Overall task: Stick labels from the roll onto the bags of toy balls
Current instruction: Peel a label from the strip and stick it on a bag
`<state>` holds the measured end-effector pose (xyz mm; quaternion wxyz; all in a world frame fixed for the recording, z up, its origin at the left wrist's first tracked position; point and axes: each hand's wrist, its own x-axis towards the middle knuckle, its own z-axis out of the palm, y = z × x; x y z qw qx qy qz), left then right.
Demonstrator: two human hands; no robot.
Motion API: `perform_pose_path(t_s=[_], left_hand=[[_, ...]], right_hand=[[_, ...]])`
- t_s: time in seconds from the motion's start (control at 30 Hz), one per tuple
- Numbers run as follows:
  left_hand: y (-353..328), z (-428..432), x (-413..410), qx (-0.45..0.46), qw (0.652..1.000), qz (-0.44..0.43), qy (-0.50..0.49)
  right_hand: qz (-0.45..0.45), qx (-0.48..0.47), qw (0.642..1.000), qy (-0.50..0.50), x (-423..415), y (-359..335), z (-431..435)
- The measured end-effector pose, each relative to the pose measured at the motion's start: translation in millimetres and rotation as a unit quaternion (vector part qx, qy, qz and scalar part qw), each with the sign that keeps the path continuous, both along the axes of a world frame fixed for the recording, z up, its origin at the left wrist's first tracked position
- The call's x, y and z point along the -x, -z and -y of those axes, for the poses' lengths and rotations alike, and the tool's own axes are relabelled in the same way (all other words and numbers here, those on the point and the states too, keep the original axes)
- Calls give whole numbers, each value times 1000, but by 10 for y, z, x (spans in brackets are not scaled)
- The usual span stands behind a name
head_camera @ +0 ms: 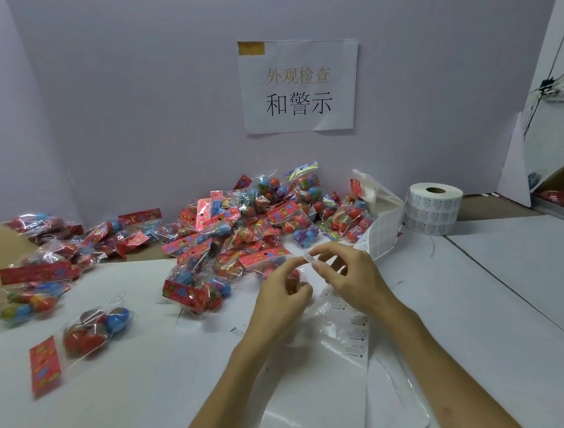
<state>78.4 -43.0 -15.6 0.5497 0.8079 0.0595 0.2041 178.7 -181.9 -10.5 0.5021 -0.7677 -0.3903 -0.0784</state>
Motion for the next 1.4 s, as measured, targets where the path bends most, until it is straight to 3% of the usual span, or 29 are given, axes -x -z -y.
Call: perform_pose_path(t_s=[0.4, 0.67, 0.77, 0.87, 1.0, 1.07, 1.17, 1.4], left_hand=[[27, -12, -27, -8, 1000, -1, 13], [-12, 4, -18, -16, 1000, -17, -3], [-25, 3, 2, -13, 999, -32, -14], [-51, 7, 11, 31, 999, -19, -32], [-74, -30, 18, 81, 988, 48, -121], [-71, -78, 8, 97, 977, 62, -180], [-75, -129, -3, 129, 963, 64, -227], [-45, -204, -22, 165, 952, 38, -256]], right_hand=[[72, -7, 997, 41, 40, -26, -17], [56, 8, 998, 35, 86, -38, -31], [21, -11, 999, 25, 109, -50, -41], [-89, -66, 994, -12, 115, -89, -55], [-285, -116, 946, -103, 105, -164, -55], [-339, -128, 924, -120, 100, -176, -66], [-363, -138, 915, -105, 106, -186, -90], [-290, -44, 956, -11, 114, -104, -131]])
